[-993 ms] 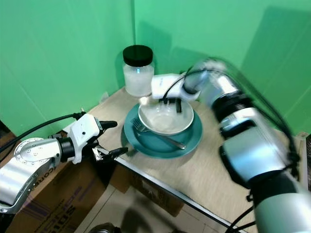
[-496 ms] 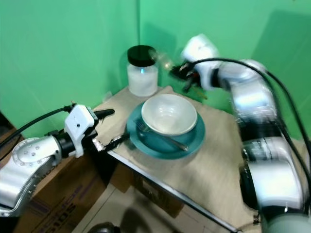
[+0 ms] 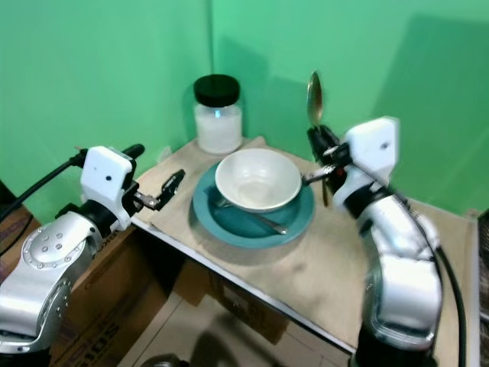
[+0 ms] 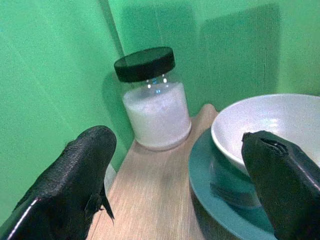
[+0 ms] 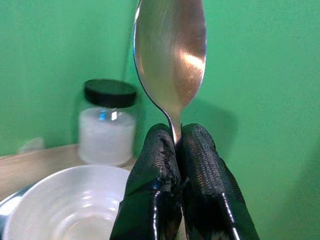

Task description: Setting the table

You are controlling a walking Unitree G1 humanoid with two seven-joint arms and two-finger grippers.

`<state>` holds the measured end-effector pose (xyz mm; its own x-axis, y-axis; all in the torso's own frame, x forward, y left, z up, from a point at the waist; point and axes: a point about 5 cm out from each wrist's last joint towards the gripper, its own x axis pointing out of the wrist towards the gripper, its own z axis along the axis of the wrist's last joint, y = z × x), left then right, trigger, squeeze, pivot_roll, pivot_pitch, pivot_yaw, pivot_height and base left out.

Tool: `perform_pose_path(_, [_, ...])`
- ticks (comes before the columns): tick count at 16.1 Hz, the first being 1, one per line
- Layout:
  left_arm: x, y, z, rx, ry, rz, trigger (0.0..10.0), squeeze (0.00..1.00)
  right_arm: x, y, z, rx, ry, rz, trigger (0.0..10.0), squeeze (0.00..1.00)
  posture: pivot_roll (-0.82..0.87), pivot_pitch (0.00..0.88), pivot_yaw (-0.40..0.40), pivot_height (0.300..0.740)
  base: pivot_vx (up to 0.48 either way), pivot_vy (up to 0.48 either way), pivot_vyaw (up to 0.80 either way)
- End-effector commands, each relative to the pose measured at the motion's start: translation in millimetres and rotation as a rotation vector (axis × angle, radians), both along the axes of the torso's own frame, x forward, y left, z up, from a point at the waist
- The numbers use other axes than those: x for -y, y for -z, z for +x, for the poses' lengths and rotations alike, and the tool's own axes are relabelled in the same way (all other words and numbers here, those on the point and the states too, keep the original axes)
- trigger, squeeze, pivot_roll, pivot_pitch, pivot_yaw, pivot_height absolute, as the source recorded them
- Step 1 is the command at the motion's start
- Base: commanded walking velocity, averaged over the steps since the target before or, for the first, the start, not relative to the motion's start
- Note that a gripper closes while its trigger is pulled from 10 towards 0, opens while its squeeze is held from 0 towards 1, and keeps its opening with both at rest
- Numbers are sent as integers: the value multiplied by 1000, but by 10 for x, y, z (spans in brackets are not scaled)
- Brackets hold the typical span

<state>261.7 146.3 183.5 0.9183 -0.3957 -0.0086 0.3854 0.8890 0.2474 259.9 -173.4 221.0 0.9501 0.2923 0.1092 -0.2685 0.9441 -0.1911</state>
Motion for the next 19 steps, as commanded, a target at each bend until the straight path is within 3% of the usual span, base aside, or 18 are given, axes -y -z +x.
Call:
perform_pose_path(1, [-3,-69,22,33,-33,-7,10000,0,-33,-93,-87,73,47,18,10000,0,69,0,12,740,0,0,-800])
perform_pose_path(4, [16,-105,19,60,-68,-7,10000,0,-105,-102,-91,71,104,102,10000,0,75,0,11,740,0,0,-800])
perform_pose_path(9, [-25,-174,40,109,-128,-21,10000,0,-95,-31,-67,20,193,184,10000,0,87,0,5,740,0,0,-160])
perform_pose_path(12, [-48,-116,33,74,-152,-45,10000,0,-130,19,-53,-38,183,230,10000,0,89,0,-5,740,0,0,-792])
perform_pose_path(19, [-28,-155,68,96,-153,-39,10000,0,-161,100,-74,-99,168,242,10000,0,89,0,-11,740,0,0,-800])
